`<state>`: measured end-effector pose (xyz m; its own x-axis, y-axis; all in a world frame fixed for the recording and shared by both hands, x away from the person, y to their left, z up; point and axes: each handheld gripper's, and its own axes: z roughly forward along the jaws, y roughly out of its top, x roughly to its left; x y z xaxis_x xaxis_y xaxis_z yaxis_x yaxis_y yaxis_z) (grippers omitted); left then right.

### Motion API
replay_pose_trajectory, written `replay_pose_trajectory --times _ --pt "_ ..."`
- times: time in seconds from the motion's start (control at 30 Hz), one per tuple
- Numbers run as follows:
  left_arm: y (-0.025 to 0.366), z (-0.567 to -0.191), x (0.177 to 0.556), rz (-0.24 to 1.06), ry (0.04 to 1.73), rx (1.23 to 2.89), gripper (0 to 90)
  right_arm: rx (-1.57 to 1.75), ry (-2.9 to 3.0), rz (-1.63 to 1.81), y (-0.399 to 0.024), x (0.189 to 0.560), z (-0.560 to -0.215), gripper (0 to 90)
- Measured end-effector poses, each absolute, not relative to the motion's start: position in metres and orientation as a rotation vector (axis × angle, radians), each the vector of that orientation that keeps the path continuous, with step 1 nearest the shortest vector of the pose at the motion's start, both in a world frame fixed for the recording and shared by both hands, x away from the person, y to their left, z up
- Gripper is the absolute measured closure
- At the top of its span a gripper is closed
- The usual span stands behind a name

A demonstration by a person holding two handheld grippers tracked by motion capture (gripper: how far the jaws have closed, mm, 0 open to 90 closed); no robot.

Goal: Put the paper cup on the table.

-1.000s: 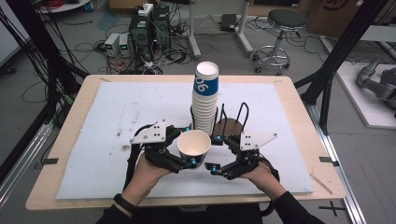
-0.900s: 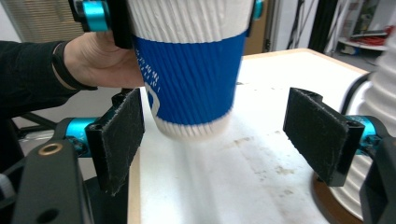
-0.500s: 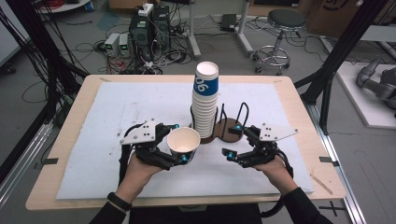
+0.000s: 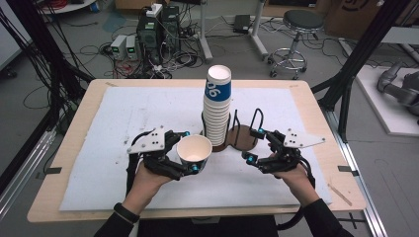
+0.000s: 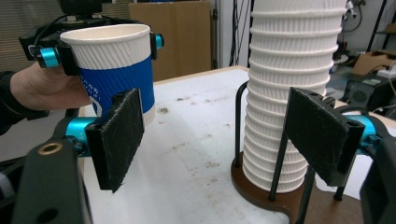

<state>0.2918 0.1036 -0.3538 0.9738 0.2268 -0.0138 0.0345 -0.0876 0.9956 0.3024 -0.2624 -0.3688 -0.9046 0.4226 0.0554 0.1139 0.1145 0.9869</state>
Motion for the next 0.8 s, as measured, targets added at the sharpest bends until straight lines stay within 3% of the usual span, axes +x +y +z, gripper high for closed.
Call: replay_pose_trajectory --times 0.8 --pt "0.102 -0.342 0.288 0.169 0.214 1.641 22.0 0.59 2.158 1.775 -0.274 0.304 -0.37 21.0"
